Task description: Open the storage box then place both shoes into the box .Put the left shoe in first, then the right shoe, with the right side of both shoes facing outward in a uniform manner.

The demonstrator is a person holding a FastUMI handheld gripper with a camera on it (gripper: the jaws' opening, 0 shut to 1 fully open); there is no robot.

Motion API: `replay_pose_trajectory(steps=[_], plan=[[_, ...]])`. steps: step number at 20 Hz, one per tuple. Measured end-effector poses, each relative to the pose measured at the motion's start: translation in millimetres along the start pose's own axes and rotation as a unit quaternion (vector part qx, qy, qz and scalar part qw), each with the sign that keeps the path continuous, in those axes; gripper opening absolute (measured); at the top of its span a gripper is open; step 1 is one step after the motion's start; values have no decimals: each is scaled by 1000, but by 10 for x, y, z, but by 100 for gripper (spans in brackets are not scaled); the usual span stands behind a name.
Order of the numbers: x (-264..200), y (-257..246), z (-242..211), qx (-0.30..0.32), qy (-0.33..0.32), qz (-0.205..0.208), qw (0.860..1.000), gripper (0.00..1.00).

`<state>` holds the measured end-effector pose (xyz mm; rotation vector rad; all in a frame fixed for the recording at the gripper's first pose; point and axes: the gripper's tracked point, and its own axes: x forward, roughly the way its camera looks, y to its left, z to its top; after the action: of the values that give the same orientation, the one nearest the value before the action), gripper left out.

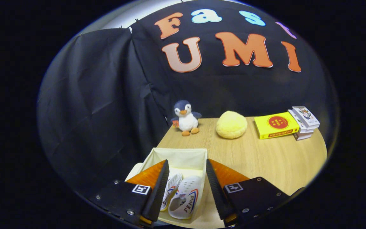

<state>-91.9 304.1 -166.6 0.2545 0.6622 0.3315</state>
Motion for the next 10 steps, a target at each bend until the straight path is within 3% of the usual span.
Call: replay_pose_trajectory(steps=[5, 10], plan=[[-373, -650, 648, -44, -73, -21, 996, 86], [-759, -1410, 1165, -61, -138, -66, 986, 93]])
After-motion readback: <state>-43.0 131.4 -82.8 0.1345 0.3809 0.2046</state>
